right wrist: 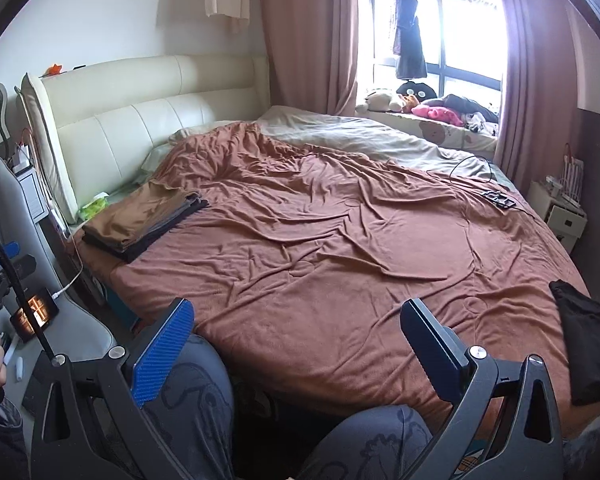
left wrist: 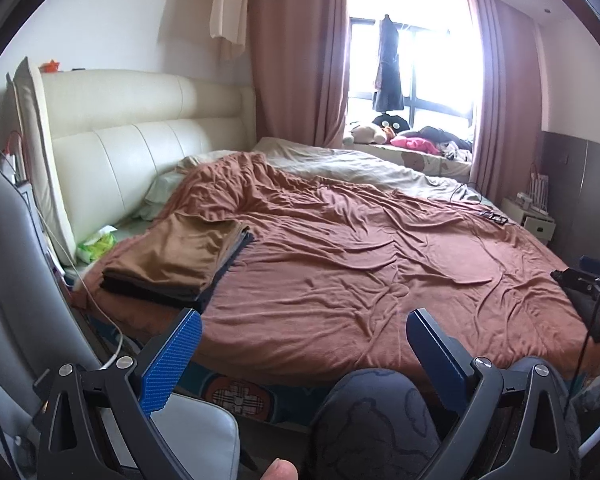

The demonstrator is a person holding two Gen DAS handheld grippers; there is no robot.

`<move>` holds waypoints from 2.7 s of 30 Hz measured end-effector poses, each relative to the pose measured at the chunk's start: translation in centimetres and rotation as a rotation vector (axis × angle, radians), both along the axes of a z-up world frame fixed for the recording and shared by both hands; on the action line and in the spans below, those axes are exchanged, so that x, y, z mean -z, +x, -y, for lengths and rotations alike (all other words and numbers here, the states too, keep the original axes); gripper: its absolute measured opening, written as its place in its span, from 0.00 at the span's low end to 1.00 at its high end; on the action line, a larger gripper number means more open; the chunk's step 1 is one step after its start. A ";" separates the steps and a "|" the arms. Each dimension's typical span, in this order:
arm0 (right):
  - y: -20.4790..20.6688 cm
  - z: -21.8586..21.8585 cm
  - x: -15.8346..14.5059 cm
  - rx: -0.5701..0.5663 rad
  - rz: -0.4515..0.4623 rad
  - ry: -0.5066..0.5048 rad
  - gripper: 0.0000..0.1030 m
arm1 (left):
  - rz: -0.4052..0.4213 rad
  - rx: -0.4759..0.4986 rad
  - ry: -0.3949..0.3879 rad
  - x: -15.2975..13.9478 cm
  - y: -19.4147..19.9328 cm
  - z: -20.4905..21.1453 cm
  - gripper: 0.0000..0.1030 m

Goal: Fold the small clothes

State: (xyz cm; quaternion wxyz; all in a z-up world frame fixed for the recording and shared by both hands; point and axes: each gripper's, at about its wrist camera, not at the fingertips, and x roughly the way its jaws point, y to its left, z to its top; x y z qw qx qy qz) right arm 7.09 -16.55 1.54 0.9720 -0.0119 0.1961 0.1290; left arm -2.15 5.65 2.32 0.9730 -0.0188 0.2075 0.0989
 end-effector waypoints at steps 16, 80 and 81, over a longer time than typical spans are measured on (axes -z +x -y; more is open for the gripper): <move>-3.5 2.2 2.6 0.003 -0.034 0.054 1.00 | 0.004 0.066 -0.014 2.1 -2.0 3.1 1.00; -5.5 2.0 2.3 0.005 -0.017 0.052 1.00 | 0.031 0.061 -0.053 1.5 -3.8 2.8 1.00; -5.5 2.0 2.3 0.005 -0.017 0.053 1.00 | 0.031 0.060 -0.052 1.5 -3.8 2.8 1.00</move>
